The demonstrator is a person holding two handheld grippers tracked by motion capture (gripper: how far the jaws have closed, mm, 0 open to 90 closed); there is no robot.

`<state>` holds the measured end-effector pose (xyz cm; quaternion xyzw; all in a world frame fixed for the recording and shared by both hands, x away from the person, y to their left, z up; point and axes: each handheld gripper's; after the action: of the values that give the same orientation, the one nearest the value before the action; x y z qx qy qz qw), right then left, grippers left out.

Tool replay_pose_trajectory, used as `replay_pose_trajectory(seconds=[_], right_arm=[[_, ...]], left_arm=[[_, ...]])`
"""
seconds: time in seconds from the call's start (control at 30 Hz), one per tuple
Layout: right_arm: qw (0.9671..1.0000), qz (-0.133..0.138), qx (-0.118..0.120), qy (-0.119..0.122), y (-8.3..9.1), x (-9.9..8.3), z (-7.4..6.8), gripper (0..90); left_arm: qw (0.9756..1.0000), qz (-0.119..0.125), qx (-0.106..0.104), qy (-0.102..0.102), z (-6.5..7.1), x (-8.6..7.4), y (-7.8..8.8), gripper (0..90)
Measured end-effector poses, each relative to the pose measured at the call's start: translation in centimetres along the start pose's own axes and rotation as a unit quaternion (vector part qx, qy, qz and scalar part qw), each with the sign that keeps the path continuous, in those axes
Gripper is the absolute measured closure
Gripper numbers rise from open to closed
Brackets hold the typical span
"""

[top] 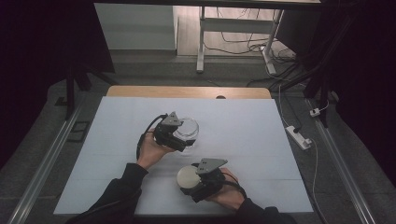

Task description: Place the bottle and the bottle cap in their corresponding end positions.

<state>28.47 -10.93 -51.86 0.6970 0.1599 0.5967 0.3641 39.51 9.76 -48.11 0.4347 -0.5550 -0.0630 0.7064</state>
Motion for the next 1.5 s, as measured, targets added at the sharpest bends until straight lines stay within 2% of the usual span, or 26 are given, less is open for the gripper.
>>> replay_pose_trajectory(seconds=[0.2, 0.43, 0.77, 1.0, 1.27, 1.4, 1.5], right_arm=[[0.9999, -0.011, -0.007, 0.009, -0.8, -0.2, 0.1, 7.3], [0.9995, -0.027, -0.015, 0.007, -1.7, -0.4, 0.5, 7.2], [0.9991, -0.040, -0.017, 0.003, -2.3, -0.5, 0.7, 7.2], [0.9984, -0.053, -0.018, 0.000, -2.4, -0.5, 0.8, 7.1], [0.9970, -0.075, -0.021, 0.000, -2.6, -0.5, 0.8, 7.0], [0.9962, -0.082, -0.030, 0.007, -2.7, -0.5, 0.7, 6.9], [0.9961, -0.083, -0.029, 0.004, -2.7, -0.5, 0.7, 6.8]], left_arm=[[1.0000, -0.003, 0.002, 0.001, -0.1, -0.2, -0.6, 7.3], [1.0000, -0.006, 0.005, 0.006, -0.2, -0.4, -1.3, 7.3], [0.9995, -0.004, 0.021, 0.023, -1.1, -0.8, -2.3, 7.3], [0.9992, -0.008, 0.033, 0.022, -1.5, -0.9, -3.0, 7.3], [0.9994, -0.007, 0.029, 0.020, -1.6, -1.0, -3.2, 7.1], [0.9991, -0.007, 0.023, 0.034, -1.9, -1.1, -3.2, 6.9], [0.9990, -0.009, 0.026, 0.034, -1.8, -1.1, -3.2, 6.7]])
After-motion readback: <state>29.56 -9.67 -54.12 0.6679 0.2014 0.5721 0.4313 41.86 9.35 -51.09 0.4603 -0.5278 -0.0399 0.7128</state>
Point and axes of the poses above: each handheld gripper's, and its own axes: y roughly backward along the jaws, x roughly out of its top, z roughly to its right, and after that the axes turned 8 degrees about -z, right-handed
